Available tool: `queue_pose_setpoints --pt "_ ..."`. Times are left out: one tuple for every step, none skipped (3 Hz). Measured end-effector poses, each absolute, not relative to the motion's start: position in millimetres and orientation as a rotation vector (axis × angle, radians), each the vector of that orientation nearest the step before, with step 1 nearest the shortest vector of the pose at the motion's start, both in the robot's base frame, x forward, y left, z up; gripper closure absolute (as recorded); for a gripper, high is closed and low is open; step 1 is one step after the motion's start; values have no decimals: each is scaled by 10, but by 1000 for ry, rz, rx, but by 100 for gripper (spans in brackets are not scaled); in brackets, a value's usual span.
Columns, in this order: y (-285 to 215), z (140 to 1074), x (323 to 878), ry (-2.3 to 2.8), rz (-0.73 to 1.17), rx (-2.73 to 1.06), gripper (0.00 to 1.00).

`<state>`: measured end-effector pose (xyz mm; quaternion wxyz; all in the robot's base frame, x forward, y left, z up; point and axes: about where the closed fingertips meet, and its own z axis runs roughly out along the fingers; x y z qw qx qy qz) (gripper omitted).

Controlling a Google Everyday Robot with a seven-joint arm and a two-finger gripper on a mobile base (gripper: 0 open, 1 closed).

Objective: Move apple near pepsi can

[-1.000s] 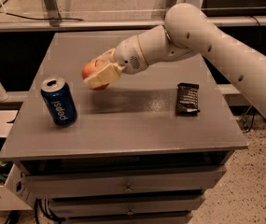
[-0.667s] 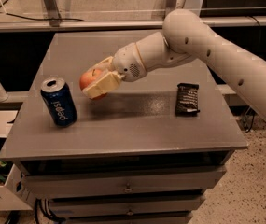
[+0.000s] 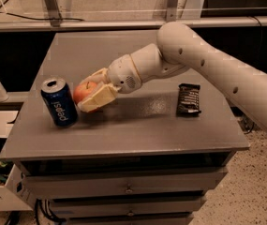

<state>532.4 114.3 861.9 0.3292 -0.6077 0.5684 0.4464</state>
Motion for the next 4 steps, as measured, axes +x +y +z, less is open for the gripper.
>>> queue_pose_setpoints --pt "1279 8512 5249 1441 1208 -1613 100" --pt "1348 8434 5233 1394 1228 -1638 100" --pt "1311 8411 5234 1343 1235 -1657 82" --pt "1304 8419 5231 1337 1235 -1658 59"
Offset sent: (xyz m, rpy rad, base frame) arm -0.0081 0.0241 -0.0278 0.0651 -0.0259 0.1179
